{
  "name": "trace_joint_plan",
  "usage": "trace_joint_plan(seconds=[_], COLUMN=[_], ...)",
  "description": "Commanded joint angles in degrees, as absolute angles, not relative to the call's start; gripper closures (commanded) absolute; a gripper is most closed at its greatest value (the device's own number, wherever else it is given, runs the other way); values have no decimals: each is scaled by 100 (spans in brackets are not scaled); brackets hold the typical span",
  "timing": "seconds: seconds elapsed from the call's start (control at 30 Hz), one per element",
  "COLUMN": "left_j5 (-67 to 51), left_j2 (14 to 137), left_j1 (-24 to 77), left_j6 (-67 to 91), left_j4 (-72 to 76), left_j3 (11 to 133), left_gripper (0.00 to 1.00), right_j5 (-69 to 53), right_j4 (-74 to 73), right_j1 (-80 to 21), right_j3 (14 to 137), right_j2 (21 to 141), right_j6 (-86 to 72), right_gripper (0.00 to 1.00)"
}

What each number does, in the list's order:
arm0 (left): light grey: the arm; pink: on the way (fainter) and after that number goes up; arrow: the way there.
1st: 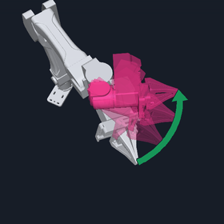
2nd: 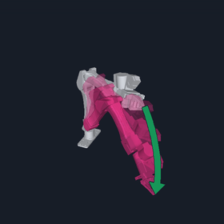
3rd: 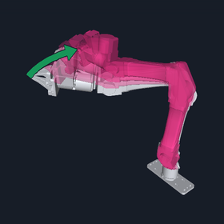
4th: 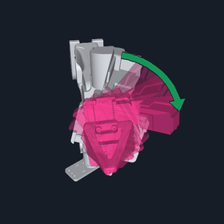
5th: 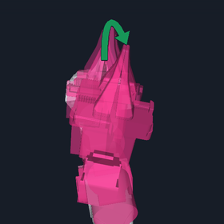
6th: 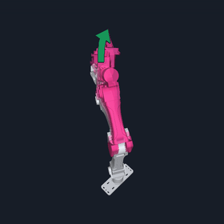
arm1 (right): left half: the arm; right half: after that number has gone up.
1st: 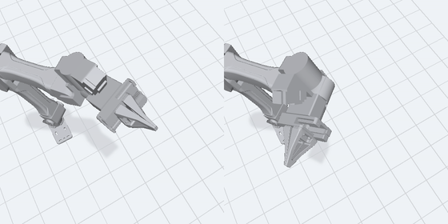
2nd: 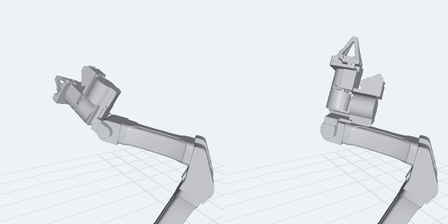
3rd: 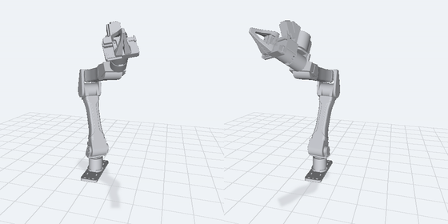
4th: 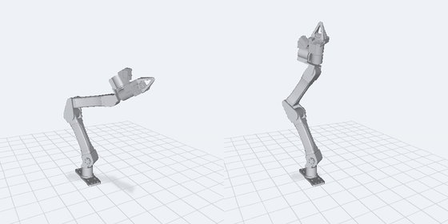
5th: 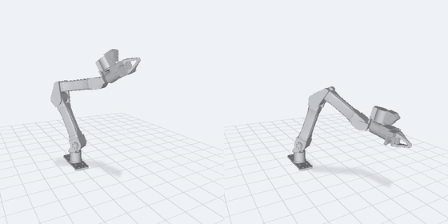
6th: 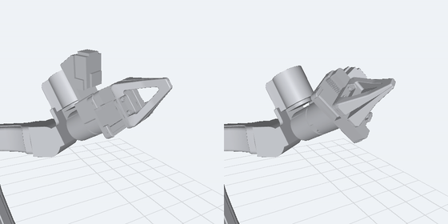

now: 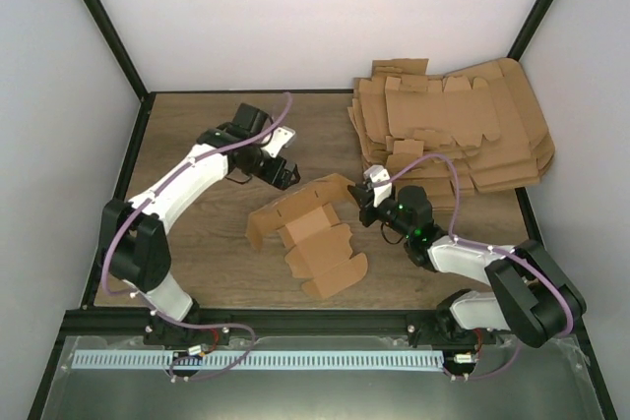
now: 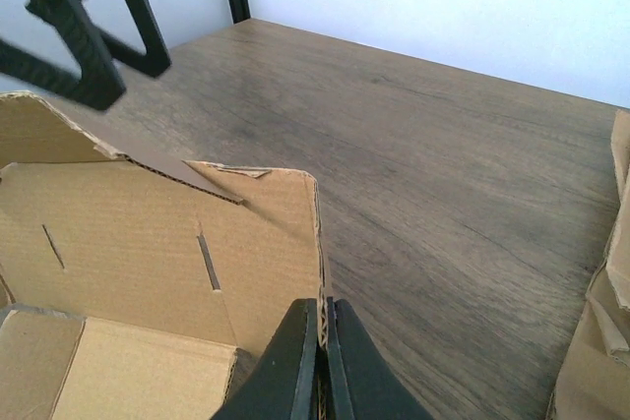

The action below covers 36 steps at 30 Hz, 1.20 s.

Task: Fold the paper box

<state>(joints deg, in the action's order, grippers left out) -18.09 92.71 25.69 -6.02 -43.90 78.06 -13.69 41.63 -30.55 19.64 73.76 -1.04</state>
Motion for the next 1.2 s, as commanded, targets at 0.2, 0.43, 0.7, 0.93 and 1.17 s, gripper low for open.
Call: trace_joint_plan(seconds=[0.2, 0.43, 0.7, 0.93, 1.17], left_j5=[-2910, -3076, -3578, -4209, -4392], left_j2=[9498, 9561, 9433, 9388, 9406], left_j1=[2668, 2794, 2832, 2874, 2874], left_j6=[-1132, -1168, -1242, -1105, -845], left_j4=[-4485, -4341, -4327, -4335, -4380], left_j3=[7352, 7160, 7074, 7043, 7046], left_gripper=[18, 20, 17, 16, 14], right_j5=[-1345, -1377, -1387, -1370, -1336], right_j4=[4419, 4448, 4440, 4430, 4421], right_j1=[-3128, -3137, -3135, -3161, -3189], right_j3=[2044, 2093, 2136, 2136, 2144], right_j2=[7462, 7621, 7702, 7698, 7700], right_j6=[-79, -96, -97, -92, -72], right_gripper=[99, 99, 99, 99, 99])
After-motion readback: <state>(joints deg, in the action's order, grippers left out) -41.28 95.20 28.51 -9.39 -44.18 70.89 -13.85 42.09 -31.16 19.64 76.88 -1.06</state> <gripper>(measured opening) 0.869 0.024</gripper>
